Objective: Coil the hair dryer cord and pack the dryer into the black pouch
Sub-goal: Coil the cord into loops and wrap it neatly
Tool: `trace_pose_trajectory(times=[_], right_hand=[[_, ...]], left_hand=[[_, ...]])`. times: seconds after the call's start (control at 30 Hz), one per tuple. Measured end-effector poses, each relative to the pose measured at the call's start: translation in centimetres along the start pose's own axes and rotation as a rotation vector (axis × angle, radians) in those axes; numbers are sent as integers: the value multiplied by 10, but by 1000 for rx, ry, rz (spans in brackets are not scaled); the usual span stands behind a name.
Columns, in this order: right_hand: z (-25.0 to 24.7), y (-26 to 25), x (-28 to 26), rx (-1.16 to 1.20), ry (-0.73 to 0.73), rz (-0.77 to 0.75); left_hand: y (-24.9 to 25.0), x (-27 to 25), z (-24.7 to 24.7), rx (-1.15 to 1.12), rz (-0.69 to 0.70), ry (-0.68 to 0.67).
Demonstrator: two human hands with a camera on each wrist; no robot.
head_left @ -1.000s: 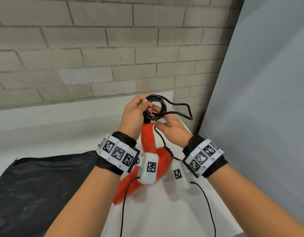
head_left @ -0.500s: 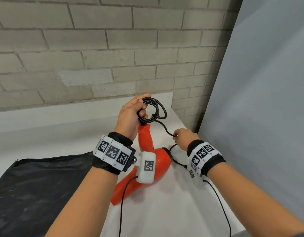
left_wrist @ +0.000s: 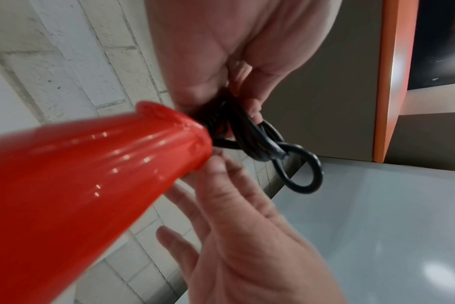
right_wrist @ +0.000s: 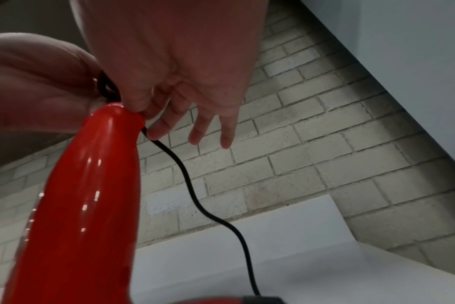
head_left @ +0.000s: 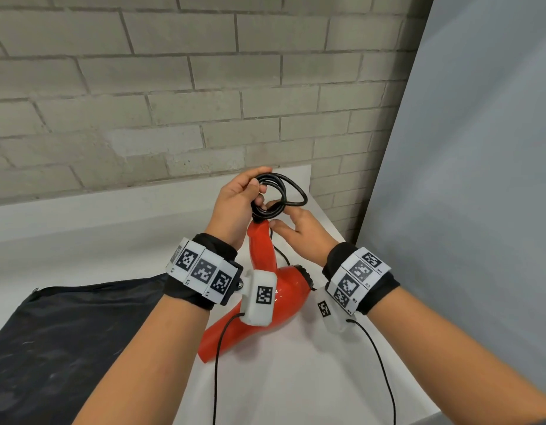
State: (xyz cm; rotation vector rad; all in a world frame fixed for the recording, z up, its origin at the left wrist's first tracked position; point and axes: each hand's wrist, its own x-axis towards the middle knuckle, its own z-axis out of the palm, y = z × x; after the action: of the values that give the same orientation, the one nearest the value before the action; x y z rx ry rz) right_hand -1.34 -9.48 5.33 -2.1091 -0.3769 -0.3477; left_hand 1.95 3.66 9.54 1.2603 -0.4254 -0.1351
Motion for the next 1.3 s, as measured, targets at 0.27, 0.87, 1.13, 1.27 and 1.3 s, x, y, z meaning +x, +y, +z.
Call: trace_pose_trajectory(times=[0.27, 0.87, 1.13, 1.27, 1.3], right_hand=[[8, -4, 0, 258, 31, 59], [-3, 1, 6, 0, 17, 0], [-20, 11, 14, -215, 112, 165], [-26, -3, 17, -269, 170, 20], [-25, -6, 17, -235, 146, -17]], left_hand=[[1, -6, 11, 27, -21, 2], [0, -16, 8, 45, 57, 106], [5, -17, 16, 67, 75, 58], [4, -17, 19, 75, 98, 46], [3, -17, 19, 88, 106, 45]])
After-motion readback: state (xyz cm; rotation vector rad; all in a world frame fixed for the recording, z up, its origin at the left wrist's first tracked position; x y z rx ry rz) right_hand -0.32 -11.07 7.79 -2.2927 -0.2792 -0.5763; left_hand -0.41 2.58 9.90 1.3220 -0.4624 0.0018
